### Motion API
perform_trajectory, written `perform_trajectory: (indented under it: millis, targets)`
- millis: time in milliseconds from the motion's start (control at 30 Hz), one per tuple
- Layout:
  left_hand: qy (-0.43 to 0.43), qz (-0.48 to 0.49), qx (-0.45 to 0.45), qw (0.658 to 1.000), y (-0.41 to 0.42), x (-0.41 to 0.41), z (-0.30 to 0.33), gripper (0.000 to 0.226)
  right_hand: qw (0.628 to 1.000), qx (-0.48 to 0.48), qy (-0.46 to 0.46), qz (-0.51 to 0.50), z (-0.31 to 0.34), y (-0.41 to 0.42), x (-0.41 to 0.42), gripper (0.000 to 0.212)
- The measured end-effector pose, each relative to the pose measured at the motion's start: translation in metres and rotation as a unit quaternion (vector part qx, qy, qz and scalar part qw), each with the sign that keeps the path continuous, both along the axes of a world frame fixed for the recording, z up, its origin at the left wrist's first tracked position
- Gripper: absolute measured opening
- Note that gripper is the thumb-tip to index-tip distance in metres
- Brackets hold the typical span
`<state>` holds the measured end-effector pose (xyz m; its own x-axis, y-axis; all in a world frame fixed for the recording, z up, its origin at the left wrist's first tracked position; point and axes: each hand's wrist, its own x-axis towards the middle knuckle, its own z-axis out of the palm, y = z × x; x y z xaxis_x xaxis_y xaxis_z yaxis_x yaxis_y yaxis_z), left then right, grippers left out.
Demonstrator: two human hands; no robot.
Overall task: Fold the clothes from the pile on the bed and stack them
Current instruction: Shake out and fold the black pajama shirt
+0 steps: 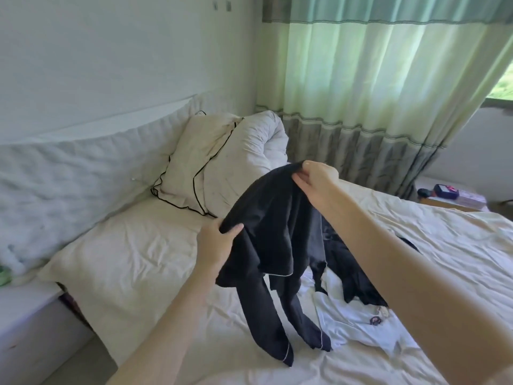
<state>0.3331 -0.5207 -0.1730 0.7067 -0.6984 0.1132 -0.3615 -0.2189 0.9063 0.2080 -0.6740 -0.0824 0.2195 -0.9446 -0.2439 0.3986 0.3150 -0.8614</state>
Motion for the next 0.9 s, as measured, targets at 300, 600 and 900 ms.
perform_trajectory:
  millis: [300, 600, 900]
  targets:
    - [-0.086, -0.078, 0.065, 0.991, -0.025, 0.030, 0.061, 0.025, 0.843, -0.254, 0.355, 0.316, -0.128, 0.080, -0.032, 0.048]
    - [0.003, -0.031, 0.014, 0.999, -0.016, 0.047, 0.064, 0.022, 0.682, -0.465, 0.521, 0.220, -0.174, 0.134, -0.014, 0.079]
    - [0.018, 0.023, -0.017, 0.999, 0.001, 0.085, 0.067, 0.019, 0.941, -0.177, 0.212, 0.195, -0.142, 0.096, -0.011, 0.014]
